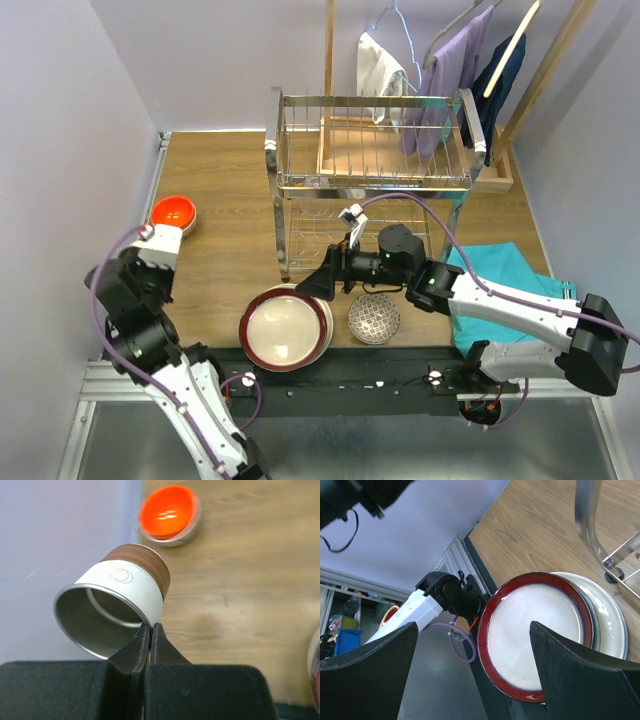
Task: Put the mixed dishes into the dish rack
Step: Pass the cup from the left arm to the right
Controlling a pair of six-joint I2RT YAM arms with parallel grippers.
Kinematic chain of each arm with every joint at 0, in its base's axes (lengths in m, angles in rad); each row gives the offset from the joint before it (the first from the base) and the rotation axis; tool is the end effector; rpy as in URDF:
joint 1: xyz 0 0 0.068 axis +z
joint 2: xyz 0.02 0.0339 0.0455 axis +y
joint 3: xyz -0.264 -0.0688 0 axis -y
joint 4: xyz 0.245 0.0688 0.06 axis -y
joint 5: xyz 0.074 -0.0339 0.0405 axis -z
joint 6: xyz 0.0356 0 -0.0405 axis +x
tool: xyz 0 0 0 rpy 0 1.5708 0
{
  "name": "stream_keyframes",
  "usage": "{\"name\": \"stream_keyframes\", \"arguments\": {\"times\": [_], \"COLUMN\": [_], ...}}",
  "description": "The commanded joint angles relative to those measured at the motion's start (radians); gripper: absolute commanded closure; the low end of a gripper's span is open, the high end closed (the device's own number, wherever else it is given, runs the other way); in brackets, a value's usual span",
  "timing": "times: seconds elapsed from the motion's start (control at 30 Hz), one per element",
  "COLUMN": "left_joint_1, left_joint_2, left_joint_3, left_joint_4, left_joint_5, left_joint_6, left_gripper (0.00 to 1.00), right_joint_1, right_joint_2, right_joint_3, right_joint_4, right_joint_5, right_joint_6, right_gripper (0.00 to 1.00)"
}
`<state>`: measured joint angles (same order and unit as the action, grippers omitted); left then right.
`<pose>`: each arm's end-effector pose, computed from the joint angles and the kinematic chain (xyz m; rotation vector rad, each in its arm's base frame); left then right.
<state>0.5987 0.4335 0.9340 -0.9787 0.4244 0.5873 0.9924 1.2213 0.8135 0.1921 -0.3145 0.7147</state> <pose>0.0587 0.0223 0.3456 0.2507 2.0026 0.3225 0.1458 0.2435 0.2964 -0.5368 1.9722 1.4407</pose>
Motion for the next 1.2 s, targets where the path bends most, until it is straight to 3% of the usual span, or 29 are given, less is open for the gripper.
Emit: {"name": "stream_keyframes", "arguments": {"times": [0.0, 0.17, 0.2, 0.33, 0.47, 0.6, 0.8, 0.97, 1.1, 1.17], "left_joint_1": [0.007, 0.003, -0.002, -0.039, -0.209, -0.490, -0.643, -0.830, -0.869, -0.869], "left_joint_2": [0.042, 0.114, 0.140, 0.275, 0.394, 0.427, 0.354, 0.151, 0.005, -0.086], "left_joint_3": [0.005, -0.010, -0.011, 0.022, 0.042, 0.042, 0.082, -0.018, -0.096, -0.153], "left_joint_4": [0.314, 0.491, 0.521, 0.665, 0.770, 0.833, 0.683, 0.496, 0.365, 0.356], "left_joint_5": [-0.306, -0.415, -0.488, -0.564, -0.634, -0.697, -0.665, -0.650, -0.557, -0.504], "left_joint_6": [-0.346, -0.616, -0.636, -0.667, -0.618, -0.568, -0.629, -0.526, -0.414, -0.290], "left_gripper": [1.00, 1.00, 1.00, 1.00, 1.00, 1.00, 1.00, 1.00, 1.00, 1.00], "right_joint_1": [-0.029, -0.066, -0.070, -0.084, -0.115, -0.149, -0.163, -0.159, -0.149, -0.135], "right_joint_2": [-0.017, -0.020, -0.017, -0.017, -0.019, -0.017, 0.004, 0.044, 0.064, 0.073], "right_joint_3": [-0.011, -0.025, -0.024, -0.039, -0.037, -0.036, -0.016, -0.027, -0.022, -0.017], "right_joint_4": [0.007, 0.001, -0.008, 0.009, 0.007, 0.009, 0.036, 0.056, 0.089, 0.112], "right_joint_5": [0.015, 0.051, 0.057, 0.058, 0.060, 0.060, 0.042, 0.015, 0.008, -0.001], "right_joint_6": [0.020, 0.031, 0.031, 0.031, 0.019, 0.000, -0.008, 0.052, 0.098, 0.109], "right_gripper": [0.00, 0.00, 0.00, 0.00, 0.00, 0.00, 0.00, 0.00, 0.00, 0.00]}}
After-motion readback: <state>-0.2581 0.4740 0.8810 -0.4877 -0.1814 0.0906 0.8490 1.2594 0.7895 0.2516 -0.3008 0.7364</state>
